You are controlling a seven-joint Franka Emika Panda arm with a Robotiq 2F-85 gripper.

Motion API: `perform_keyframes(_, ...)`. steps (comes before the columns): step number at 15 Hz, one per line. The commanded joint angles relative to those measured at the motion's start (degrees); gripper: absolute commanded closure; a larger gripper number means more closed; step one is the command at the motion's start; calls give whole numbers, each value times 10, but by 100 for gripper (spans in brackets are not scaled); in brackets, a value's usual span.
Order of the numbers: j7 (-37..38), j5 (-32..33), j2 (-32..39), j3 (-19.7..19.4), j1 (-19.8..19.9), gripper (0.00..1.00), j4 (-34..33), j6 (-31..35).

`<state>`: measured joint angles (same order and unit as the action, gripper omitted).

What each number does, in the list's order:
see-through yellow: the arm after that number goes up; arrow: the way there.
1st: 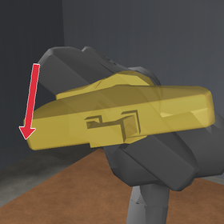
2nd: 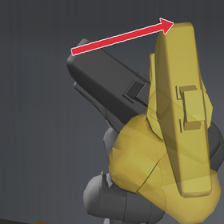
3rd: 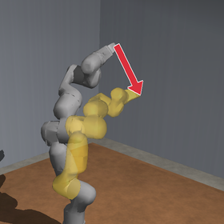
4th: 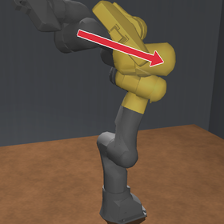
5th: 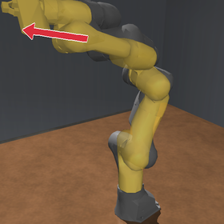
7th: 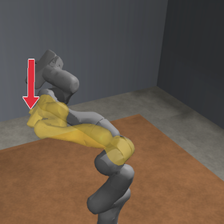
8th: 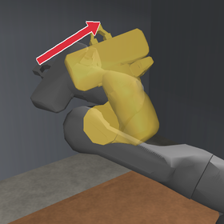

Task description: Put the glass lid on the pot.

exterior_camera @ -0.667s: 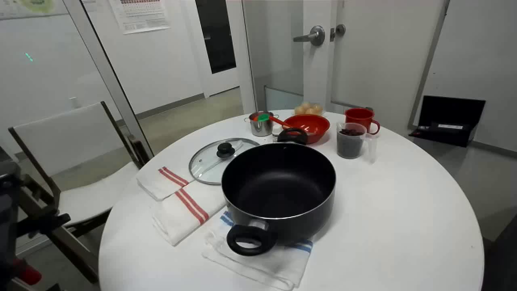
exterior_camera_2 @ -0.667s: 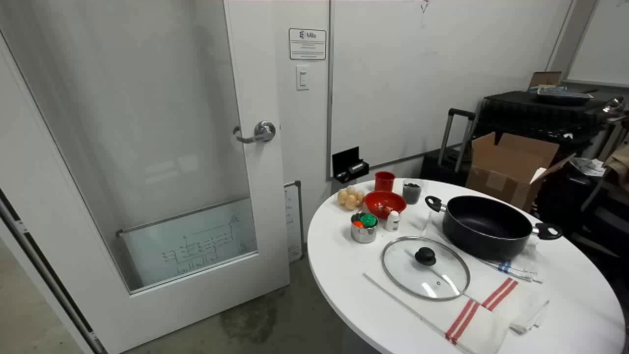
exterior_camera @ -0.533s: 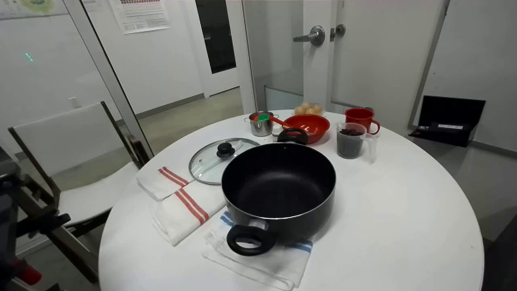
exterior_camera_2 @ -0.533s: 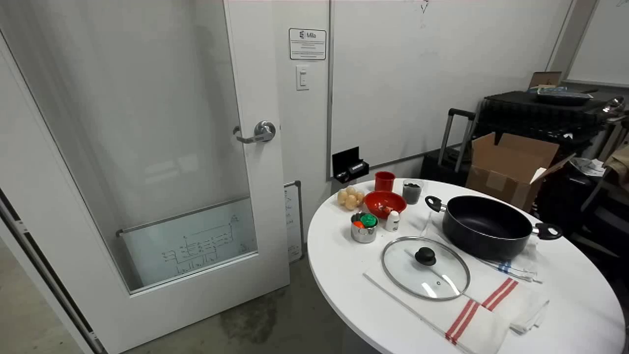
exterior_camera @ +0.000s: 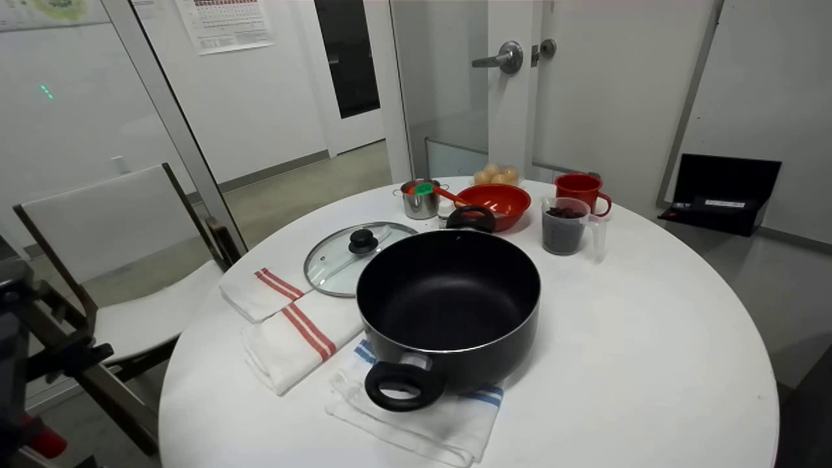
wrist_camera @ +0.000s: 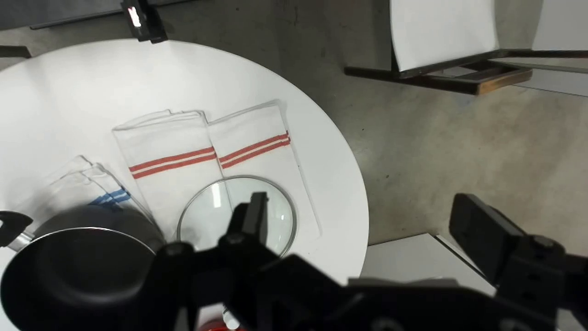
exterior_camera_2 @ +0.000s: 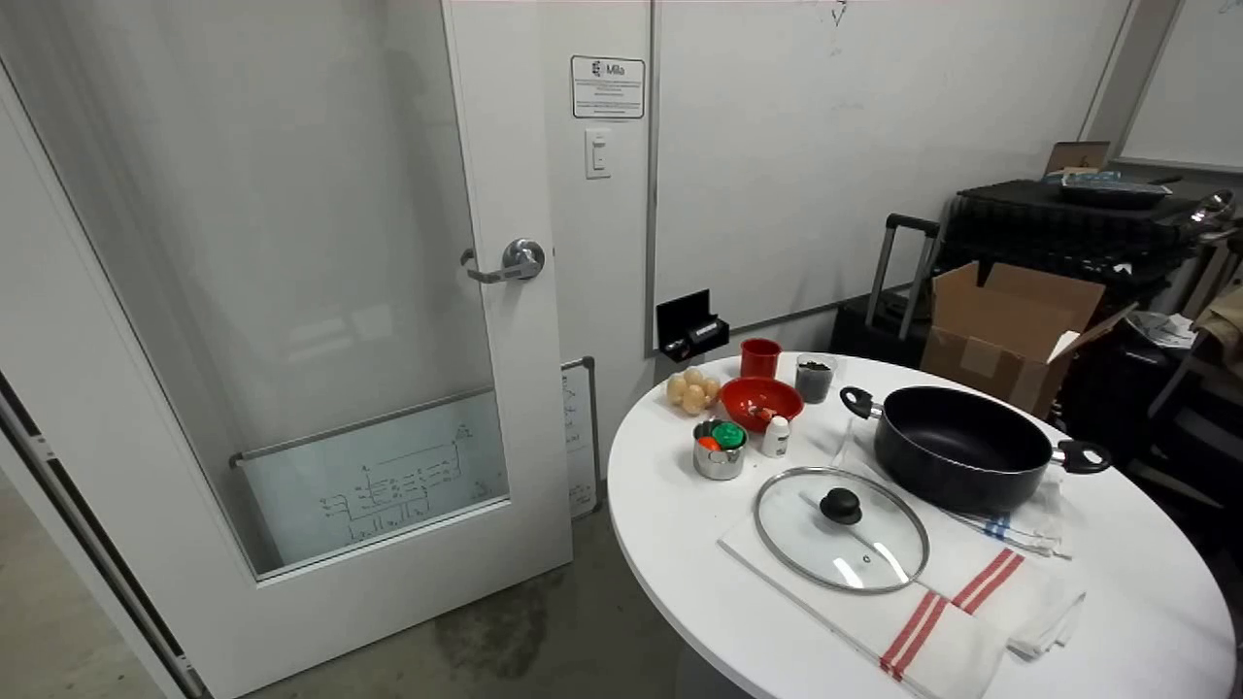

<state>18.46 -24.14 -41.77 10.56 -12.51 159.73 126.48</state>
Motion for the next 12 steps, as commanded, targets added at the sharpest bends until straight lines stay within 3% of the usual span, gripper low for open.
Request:
perform_keyframes(1, -1, -1, -1, 2, 3, 0, -1, -3)
perform_keyframes(3, -1, 2, 7, 3, 5, 0, -4, 2)
perform_keyframes(7, -3, 61, 91, 21, 36, 0, -29, 28)
perform_keyframes(12, 31, 182, 258, 51, 98, 0, -55, 170)
